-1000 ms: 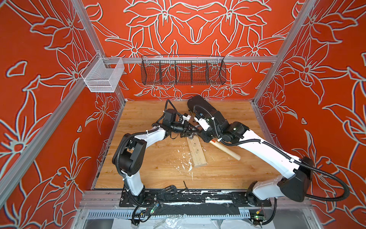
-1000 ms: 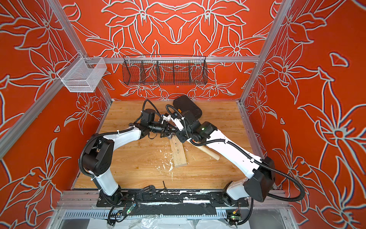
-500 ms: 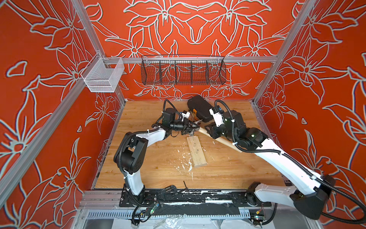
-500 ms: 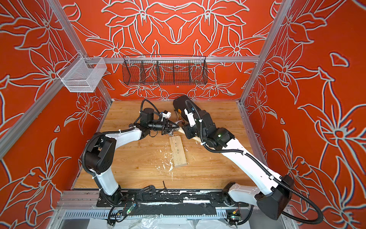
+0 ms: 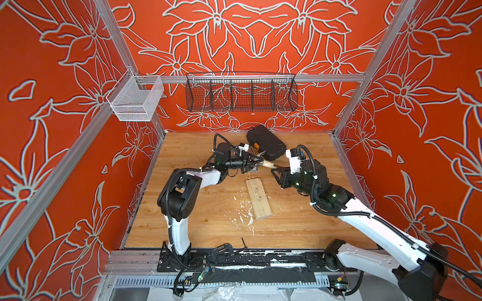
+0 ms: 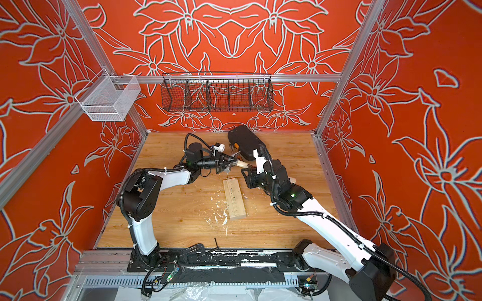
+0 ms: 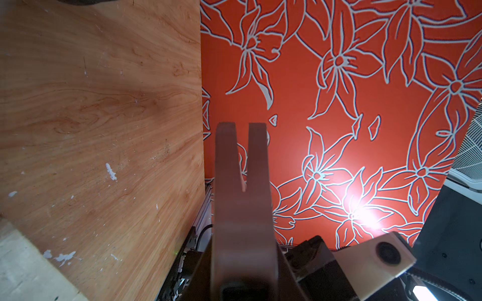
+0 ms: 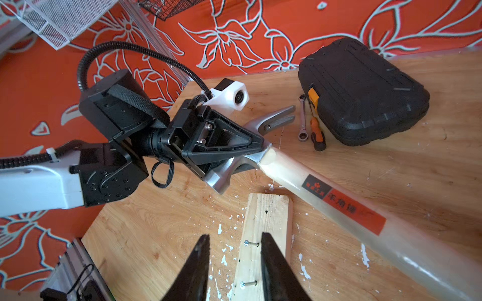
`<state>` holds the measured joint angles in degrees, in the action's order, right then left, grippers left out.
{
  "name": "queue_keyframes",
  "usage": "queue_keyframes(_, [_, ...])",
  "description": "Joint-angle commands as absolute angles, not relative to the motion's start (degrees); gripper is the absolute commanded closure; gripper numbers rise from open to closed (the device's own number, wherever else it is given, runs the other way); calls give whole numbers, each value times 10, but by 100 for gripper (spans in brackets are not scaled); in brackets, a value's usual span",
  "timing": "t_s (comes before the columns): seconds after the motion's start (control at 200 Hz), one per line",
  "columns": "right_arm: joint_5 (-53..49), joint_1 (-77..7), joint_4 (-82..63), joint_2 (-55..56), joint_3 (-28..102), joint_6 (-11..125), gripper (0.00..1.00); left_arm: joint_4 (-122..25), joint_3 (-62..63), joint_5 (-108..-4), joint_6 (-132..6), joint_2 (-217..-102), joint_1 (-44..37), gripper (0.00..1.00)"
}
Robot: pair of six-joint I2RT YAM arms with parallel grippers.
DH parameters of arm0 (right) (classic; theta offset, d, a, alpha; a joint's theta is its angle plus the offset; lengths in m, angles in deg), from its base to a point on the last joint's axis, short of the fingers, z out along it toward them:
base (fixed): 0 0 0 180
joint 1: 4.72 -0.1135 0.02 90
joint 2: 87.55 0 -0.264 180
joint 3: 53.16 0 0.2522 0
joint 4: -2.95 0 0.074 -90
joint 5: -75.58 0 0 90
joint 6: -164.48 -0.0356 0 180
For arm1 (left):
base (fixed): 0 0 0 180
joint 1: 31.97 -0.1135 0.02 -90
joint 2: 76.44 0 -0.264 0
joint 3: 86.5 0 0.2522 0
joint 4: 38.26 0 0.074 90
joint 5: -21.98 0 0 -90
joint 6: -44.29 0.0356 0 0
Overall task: Use a claw hammer to pull out a nail
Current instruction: Pick up the hammer at the center of the board.
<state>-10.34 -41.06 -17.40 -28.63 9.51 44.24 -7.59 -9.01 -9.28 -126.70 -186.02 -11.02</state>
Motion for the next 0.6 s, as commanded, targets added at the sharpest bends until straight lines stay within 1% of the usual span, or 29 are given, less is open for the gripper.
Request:
queue_keyframes(0.0, [-110, -405, -86, -302, 64, 375, 65, 22, -59, -86, -1296, -1843, -113, 100])
queue_keyframes(0.105, [-110, -402, -41, -306, 34, 347, 64, 32, -55, -89, -1308, -1844, -113, 100])
queue_keyframes(0.265, [-110, -398, 30, -299, -6, 304, 58, 56, -52, -96, -1326, -1843, -113, 100])
queue_keyframes(0.43, [-134, -397, 58, -295, -21, 260, 55, 53, -48, -101, -1319, -1838, -112, 100])
queue_keyframes(0.595, [-175, -397, 62, -306, -24, 223, 55, 57, -49, -110, -1309, -1835, -111, 100])
